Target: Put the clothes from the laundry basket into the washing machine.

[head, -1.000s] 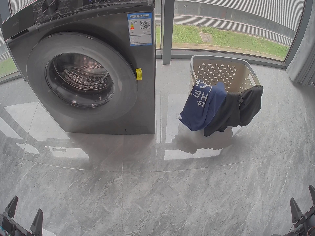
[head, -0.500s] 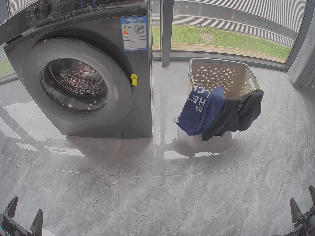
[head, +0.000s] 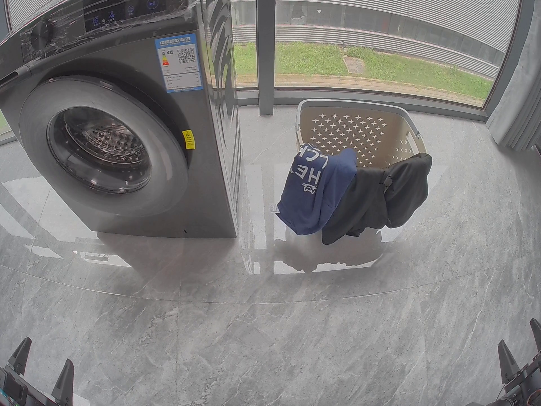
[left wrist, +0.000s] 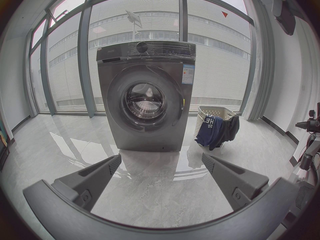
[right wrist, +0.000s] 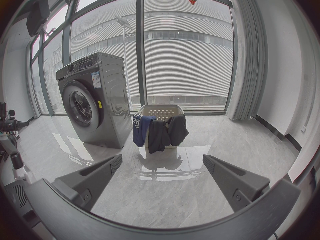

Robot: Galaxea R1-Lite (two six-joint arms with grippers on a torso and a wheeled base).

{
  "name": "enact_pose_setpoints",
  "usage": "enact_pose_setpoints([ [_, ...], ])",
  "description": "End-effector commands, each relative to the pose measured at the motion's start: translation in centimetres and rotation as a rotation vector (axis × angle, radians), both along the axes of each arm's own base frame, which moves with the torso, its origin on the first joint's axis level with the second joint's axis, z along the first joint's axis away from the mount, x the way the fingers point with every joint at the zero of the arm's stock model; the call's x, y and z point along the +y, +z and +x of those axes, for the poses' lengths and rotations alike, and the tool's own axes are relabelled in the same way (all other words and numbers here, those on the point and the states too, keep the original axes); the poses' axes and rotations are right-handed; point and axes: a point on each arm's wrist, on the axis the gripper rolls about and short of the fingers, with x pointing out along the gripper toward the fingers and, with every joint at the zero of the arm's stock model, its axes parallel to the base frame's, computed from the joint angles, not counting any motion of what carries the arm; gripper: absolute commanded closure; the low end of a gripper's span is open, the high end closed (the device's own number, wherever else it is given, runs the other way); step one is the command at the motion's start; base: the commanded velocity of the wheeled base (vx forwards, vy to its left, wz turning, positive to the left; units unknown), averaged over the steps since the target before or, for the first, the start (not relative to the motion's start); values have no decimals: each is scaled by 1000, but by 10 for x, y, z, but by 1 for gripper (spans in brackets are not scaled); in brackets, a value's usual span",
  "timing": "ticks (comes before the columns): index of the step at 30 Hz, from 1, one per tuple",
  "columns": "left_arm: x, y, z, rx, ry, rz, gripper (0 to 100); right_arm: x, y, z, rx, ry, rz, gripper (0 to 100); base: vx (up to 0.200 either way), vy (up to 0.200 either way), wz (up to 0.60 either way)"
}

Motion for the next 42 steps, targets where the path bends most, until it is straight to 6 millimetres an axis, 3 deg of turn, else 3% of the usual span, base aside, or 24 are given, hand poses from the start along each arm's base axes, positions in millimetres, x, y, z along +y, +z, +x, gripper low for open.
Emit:
enact_pose_setpoints([
  [1, 0, -4, 0, 5, -2, 3, 0, 0, -5, 0, 6, -1, 0, 0, 0, 0, 0],
  [14, 0, -4, 0, 5, 4, -13, 0, 0, -5, 0, 8, 0, 0, 0, 0, 0, 0],
  [32, 0, -4, 0, 5, 3, -7, 0, 0, -5, 0, 9, 0, -2, 0, 200, 0, 0],
  [42, 0, -4, 0, 5, 4, -12, 0, 0, -5, 0, 9, 0, -2, 0, 0, -20, 0],
])
